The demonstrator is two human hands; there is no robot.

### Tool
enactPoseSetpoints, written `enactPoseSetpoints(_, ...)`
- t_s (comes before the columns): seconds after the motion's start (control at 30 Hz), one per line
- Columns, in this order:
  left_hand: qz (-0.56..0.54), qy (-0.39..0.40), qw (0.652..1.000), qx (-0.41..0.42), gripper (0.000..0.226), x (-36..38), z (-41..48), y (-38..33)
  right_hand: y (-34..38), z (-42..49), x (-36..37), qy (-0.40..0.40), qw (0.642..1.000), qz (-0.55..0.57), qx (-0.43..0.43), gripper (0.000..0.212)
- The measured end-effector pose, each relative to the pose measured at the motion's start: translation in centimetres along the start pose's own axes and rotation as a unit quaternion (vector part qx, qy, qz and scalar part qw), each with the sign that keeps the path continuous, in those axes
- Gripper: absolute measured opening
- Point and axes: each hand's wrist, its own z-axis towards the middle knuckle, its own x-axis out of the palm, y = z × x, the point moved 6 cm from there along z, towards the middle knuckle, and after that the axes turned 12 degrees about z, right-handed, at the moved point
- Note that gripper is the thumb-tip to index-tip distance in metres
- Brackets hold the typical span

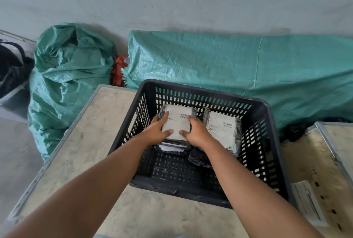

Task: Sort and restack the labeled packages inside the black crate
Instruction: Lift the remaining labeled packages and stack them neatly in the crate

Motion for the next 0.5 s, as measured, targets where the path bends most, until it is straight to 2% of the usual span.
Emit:
enactPoseSetpoints(0.07, 0.006, 0.007, 1.0, 0.003, 0.088, 0.0, -0.1, 0.0, -0.1, 0.3, 0.4, 0.01, 1.0, -0.004, 0.01, 0.087)
enactPoseSetpoints(0.3, -0.009, -0.026, 1.0, -0.002, 0.086, 0.1, -0.6, -1.0, 0.1, 0.6, 0.4, 0.008, 0.999, 0.019, 0.043, 0.085)
enactPoseSetpoints(0.4, -0.006, -0.046, 0.999, -0.016, 0.085, -0.3, -1.2, -1.5, 0.7, -0.3, -0.2, -0.028, 0.997, 0.051, 0.04, 0.084)
enactPoseSetpoints(0.5, 0.007, -0.066, 0.996, -0.059, 0.086, -1.5, -1.9, -2.7, 1.1, -2.0, -1.6, -0.081, 0.991, 0.105, 0.011, 0.072)
